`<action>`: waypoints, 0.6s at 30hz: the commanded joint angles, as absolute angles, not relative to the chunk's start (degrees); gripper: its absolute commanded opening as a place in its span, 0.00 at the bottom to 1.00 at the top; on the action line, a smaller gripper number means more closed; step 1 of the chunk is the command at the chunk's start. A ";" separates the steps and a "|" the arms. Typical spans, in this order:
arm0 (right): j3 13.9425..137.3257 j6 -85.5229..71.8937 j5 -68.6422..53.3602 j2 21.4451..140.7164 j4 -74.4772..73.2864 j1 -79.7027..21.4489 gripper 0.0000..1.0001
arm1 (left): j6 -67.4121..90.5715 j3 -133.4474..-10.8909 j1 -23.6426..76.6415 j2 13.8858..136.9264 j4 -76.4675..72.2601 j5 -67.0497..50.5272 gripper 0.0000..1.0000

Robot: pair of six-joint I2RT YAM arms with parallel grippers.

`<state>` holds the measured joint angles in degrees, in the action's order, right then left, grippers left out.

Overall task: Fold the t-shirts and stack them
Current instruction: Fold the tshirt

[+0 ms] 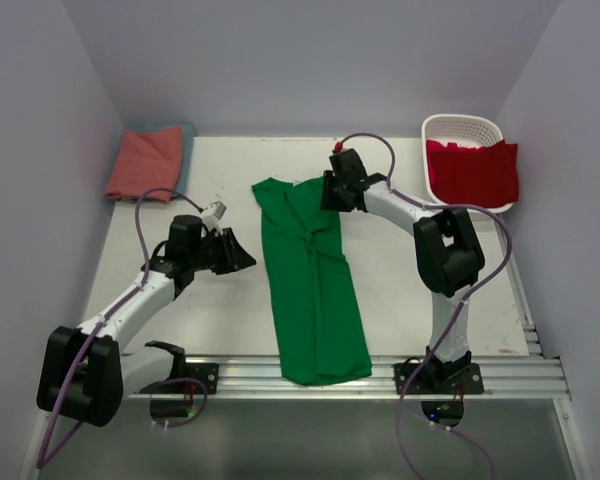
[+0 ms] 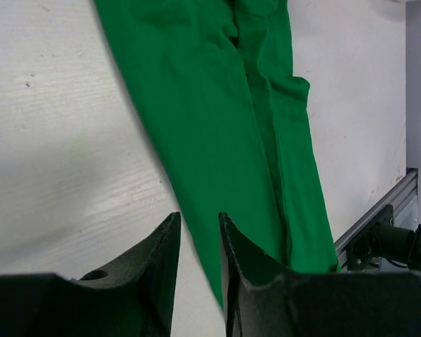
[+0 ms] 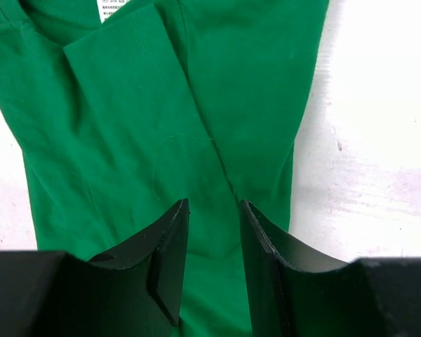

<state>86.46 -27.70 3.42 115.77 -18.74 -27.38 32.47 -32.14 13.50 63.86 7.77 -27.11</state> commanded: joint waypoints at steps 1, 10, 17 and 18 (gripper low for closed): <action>85.35 -29.53 1.06 116.19 -18.20 -27.51 0.40 | 33.57 -34.98 15.29 65.39 0.97 -28.66 0.33; 79.45 -31.90 0.18 115.31 -15.29 -27.60 0.40 | 33.84 -35.95 15.82 67.32 -1.23 -27.34 0.37; 79.89 -31.91 -1.13 117.33 -14.59 -27.60 0.36 | 33.84 -36.04 15.82 67.15 -0.88 -26.90 0.37; 80.07 -32.08 -1.14 117.60 -14.50 -27.51 0.34 | 33.66 -35.95 15.82 67.06 -0.79 -26.72 0.37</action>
<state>79.24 -31.31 0.23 116.25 -16.53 -27.38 33.47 -33.98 15.51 67.13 2.46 -27.27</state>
